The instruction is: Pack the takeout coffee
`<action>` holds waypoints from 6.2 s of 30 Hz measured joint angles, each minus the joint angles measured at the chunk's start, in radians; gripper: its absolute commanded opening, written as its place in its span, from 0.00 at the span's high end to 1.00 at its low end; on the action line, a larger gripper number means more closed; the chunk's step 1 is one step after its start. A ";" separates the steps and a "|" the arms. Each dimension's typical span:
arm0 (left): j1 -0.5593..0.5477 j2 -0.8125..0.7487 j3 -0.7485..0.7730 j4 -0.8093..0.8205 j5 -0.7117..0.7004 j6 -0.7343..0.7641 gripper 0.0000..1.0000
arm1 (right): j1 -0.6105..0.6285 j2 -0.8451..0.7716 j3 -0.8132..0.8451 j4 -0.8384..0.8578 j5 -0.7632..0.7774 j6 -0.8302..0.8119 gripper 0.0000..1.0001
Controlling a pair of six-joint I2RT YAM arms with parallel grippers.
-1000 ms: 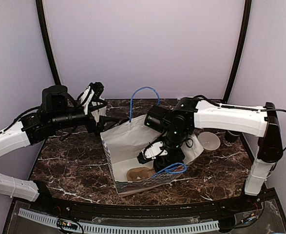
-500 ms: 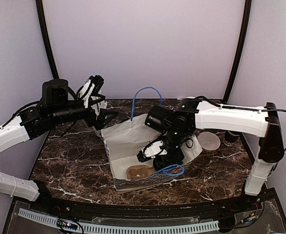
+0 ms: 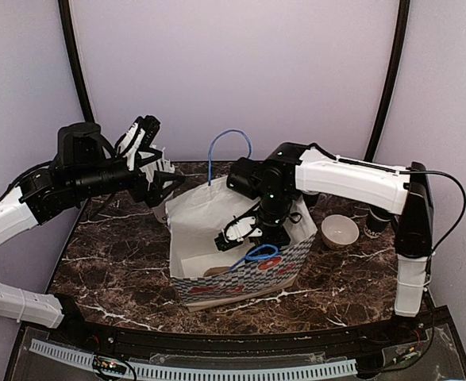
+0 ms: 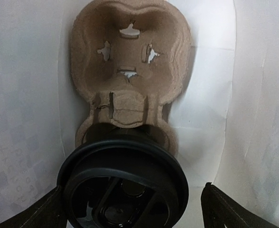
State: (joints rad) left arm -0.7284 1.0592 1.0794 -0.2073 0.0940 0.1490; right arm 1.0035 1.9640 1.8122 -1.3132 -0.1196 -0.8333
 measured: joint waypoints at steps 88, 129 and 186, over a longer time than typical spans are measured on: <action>-0.017 0.312 0.257 -0.211 0.530 -0.013 1.00 | -1.083 -0.322 -0.286 0.211 0.147 0.265 0.03; -0.035 0.311 0.257 -0.211 0.526 0.001 1.00 | -1.148 -0.235 -0.310 0.180 0.113 0.296 0.31; -0.221 0.398 0.341 -0.227 0.201 0.034 0.88 | -1.138 -0.509 -0.346 0.151 -0.020 0.241 0.33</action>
State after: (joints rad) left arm -0.9493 1.4570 1.4204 -0.4339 0.2955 0.1829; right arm -0.1341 1.4555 1.4662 -1.1625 -0.1394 -0.5922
